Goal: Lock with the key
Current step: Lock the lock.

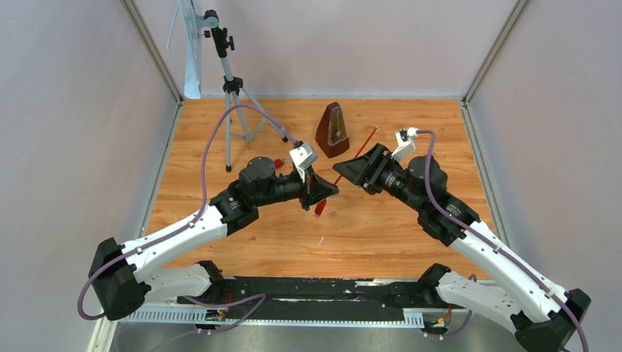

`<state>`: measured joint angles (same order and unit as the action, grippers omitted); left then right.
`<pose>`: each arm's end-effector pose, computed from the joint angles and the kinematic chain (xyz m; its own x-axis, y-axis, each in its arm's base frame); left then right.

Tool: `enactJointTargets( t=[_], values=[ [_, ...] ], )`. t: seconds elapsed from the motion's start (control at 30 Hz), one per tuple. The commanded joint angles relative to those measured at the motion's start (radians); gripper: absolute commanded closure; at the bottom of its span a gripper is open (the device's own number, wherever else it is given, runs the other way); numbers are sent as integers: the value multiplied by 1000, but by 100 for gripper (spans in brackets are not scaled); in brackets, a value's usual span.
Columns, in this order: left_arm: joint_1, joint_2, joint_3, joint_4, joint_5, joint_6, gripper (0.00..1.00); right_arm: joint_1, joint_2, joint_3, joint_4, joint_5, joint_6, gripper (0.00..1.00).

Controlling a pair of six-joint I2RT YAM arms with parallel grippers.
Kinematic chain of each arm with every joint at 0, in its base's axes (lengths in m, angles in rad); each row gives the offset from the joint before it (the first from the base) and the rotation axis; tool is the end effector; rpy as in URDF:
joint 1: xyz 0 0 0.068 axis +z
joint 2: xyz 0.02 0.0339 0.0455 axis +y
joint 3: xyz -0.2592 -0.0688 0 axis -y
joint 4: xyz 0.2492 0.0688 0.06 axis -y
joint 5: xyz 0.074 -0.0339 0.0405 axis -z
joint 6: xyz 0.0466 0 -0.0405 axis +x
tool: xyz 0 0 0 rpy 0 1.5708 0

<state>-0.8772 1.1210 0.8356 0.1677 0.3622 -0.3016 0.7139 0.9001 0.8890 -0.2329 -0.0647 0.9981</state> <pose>0.1664 -0.2259 0.3205 -0.3521 -0.0110 -0.9359 0.8791 0.3393 -0.3347 0.1686 0.1501 0.3447 -0.6880 0.5136 -0.5127 -0.2263 0.5194 0.8240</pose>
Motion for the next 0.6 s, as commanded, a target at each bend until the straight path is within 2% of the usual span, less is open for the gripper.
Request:
enactJointTargets(
  t=[0.0,0.23,0.3,0.37,0.43,0.47,0.5,0.53,0.57],
  values=[
    [-3,-41,63,16,129,-67,100,0,-56,19,208,-130,-199,35],
    [-2,-86,125,23,195,-121,100,1,-46,83,224,-208,-236,46],
    [-3,-95,134,21,201,-126,100,1,-40,89,252,-216,-237,53],
    [-3,-99,139,13,200,-129,100,1,-37,92,267,-231,-243,64],
    [-3,-102,146,-6,188,-128,99,1,-35,96,283,-231,-250,83],
    [-3,-101,152,-16,172,-128,82,1,-32,101,281,-215,-246,93],
    [-3,-100,168,-46,163,-121,70,0,-25,113,264,-196,-238,100],
    [-3,-101,177,-82,139,-116,44,1,-17,128,258,-184,-234,100],
    [-3,-100,199,-102,122,-99,35,0,-6,145,242,-171,-229,100]
  ],
)
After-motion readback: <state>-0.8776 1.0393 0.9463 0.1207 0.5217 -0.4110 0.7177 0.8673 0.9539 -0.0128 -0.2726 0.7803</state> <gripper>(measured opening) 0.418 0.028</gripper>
